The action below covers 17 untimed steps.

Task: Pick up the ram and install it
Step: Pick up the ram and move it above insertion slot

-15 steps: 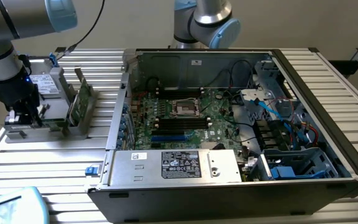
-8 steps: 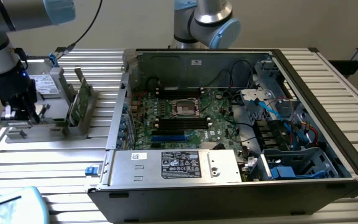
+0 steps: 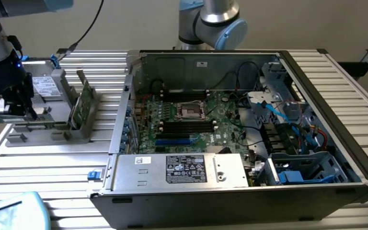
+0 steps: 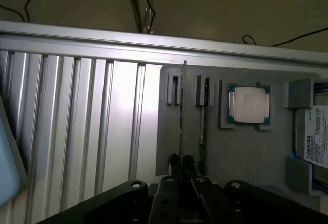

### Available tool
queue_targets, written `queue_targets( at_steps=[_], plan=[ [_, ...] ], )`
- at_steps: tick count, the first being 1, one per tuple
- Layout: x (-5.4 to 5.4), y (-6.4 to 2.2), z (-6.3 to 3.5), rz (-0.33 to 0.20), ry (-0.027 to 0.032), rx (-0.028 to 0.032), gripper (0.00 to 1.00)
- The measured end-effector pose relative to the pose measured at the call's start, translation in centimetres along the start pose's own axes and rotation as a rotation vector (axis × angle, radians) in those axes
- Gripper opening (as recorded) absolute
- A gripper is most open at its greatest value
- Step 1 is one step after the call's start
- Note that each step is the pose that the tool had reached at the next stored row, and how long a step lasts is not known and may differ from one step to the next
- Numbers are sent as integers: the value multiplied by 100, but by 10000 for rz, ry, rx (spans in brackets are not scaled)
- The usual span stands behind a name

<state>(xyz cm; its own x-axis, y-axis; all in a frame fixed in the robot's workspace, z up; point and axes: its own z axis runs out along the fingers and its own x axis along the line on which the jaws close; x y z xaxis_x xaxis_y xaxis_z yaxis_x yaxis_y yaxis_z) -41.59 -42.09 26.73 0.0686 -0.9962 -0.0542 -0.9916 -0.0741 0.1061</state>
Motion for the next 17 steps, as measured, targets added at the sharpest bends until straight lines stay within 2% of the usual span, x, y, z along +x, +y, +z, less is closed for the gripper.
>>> queue_targets(
  at_steps=[4,9,14,17],
  plan=[
    [-11,-13,-172,3,-1,-8,13],
    [-25,-79,-318,5,-4,-44,13],
    [-33,-192,-477,6,-6,-63,13],
    [-29,-286,-555,7,-8,-99,13]
  ],
)
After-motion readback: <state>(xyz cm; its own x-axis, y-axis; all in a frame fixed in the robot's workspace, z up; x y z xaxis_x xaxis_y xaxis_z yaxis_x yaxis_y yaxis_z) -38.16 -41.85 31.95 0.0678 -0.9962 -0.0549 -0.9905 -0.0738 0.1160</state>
